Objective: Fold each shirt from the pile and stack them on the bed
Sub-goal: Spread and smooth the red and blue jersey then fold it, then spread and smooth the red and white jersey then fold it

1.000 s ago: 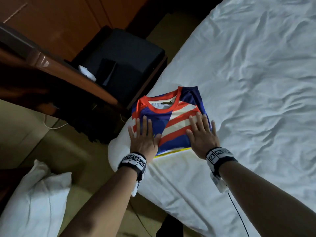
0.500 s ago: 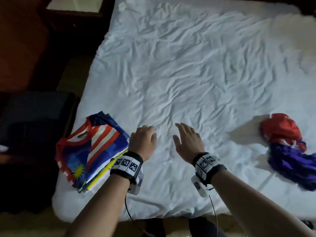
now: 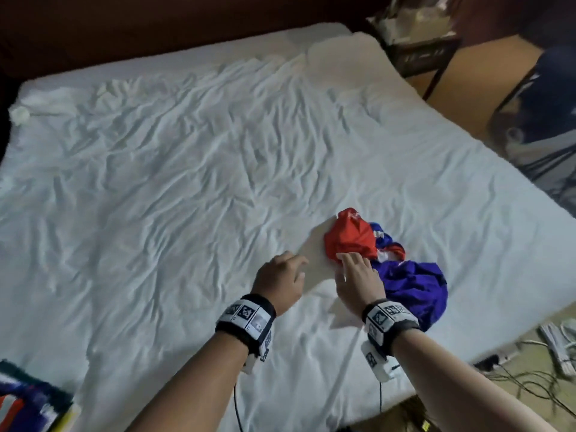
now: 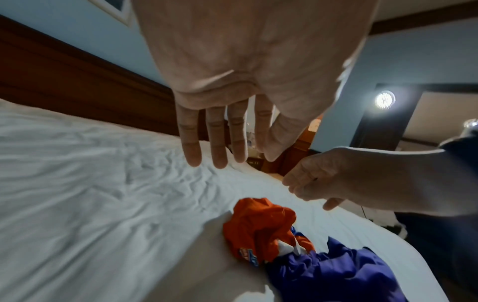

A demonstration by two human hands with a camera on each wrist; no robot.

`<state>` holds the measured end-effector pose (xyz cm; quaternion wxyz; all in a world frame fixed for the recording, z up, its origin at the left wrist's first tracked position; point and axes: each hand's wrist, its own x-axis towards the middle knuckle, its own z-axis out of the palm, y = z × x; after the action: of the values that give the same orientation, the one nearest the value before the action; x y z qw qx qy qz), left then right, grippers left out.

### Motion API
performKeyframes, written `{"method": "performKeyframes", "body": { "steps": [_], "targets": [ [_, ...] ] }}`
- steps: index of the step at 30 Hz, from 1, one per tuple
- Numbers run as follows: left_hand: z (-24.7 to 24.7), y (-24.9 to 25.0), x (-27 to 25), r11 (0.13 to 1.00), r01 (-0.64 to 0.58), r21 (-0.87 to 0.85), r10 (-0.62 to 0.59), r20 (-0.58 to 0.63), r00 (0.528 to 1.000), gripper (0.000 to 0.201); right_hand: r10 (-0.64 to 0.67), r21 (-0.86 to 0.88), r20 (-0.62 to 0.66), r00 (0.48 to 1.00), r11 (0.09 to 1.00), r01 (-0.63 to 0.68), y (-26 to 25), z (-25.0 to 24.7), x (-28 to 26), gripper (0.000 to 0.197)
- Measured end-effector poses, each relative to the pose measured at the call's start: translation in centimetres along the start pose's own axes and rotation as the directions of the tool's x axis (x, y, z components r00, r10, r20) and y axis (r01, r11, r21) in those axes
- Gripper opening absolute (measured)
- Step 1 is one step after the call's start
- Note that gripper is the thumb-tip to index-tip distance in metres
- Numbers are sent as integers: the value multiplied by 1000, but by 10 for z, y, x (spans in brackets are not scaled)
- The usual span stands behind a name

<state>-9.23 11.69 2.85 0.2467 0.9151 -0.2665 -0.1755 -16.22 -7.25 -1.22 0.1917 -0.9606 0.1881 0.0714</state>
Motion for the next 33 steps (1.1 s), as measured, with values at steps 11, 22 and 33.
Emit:
{"method": "performKeyframes", "body": {
  "steps": [11,22,33],
  "targets": [
    [108,63,196,993,96,75,-111,239,965,55,-28,-34,213,977,999,36,145,22,136,58],
    [97,58,232,940,167,-296,-123,162,979,10,-24,692,4,1000,722,14,91,-74,169,37],
    [-75,69,158,628,-61,-776,-393,-384,835,37,-295,748,-106,950,606,271,-8,-126,138,24]
  ]
}}
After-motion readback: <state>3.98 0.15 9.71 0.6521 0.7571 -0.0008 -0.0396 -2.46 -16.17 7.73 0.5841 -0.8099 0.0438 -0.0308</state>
